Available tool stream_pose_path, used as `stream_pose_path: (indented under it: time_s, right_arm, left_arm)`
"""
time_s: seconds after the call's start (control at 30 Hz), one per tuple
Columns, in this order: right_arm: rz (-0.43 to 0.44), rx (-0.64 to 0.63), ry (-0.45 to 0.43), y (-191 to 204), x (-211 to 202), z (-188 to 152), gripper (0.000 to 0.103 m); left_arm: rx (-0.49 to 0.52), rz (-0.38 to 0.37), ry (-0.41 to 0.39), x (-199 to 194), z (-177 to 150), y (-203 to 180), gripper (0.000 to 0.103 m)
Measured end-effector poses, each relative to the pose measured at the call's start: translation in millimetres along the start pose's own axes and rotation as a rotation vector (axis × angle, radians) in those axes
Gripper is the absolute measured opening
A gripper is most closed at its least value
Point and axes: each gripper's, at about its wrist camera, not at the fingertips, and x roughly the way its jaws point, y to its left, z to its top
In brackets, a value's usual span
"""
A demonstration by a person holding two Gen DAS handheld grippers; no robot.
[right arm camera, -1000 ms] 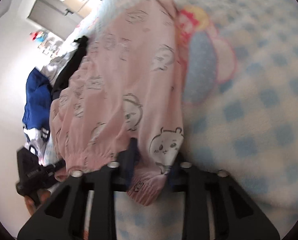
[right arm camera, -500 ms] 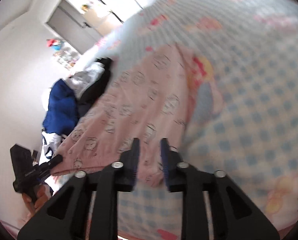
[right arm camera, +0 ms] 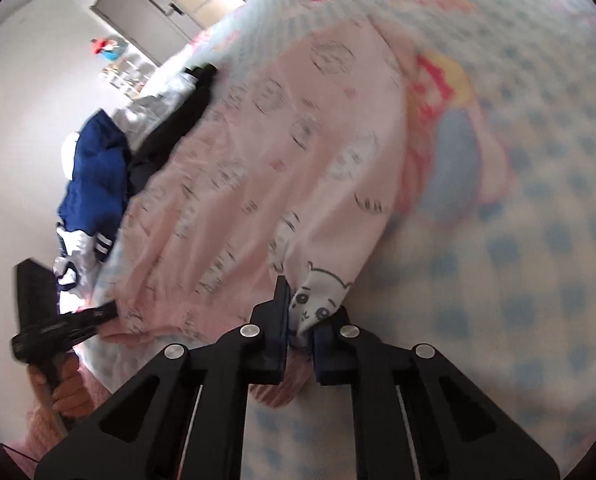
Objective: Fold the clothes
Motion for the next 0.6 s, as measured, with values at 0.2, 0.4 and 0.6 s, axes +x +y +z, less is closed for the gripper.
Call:
stream_pose_path:
  time_s: [0.2, 0.4, 0.6]
  right_arm:
    - [-0.001, 0.08, 0.122, -15.9, 36.0, 0.9, 0.006]
    - [0.15, -0.012, -0.136, 30.4, -65.9, 20.1, 0.002]
    - [0.211, -0.138, -0.345, 76.2, -168.3, 22.0, 0.002]
  left_arm:
    - [0.016, 0.002, -0.039, -6.9, -4.9, -13.4, 0.005]
    - [0.2, -0.182, -0.243, -109.1, -13.4, -77.9, 0.005]
    - [0.314, -0.154, -0.339, -162.1, -14.8, -127.4, 0.005]
